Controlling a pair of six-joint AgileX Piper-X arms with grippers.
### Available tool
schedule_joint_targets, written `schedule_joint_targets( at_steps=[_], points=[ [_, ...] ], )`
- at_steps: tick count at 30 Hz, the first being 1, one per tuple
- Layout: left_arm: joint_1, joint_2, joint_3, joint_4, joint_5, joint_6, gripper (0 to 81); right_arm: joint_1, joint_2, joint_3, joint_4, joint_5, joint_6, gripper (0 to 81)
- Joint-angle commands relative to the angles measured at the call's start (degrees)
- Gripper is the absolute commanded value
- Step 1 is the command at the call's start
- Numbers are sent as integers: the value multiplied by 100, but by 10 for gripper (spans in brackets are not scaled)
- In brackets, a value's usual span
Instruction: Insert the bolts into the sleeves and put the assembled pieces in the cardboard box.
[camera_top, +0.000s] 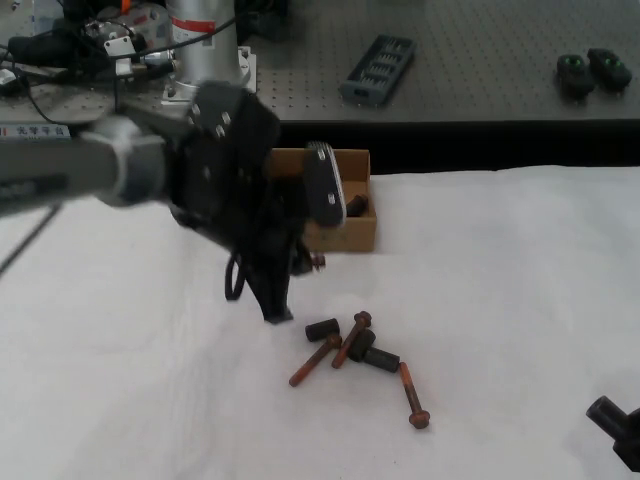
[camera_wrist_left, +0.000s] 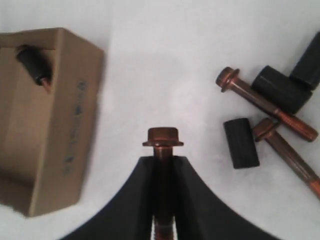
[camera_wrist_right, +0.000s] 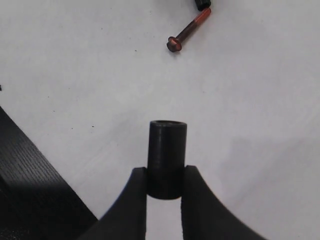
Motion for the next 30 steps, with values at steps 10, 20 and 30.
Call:
schedule_joint_targets(
  at_steps=[10,20,30],
  points=[
    [195,-2401,545,902,886,-3989,6,-23,-30,-77,-765,-1228,330,28],
    [197,-3575,2101,-2010,2076,-6910,6,115,347,-77,-2126,-1905,1292,28],
    [197,-4029,3069,-4945,2075,-9462,6,1099,1515,-77,-4263,-1903,2514,28]
  ],
)
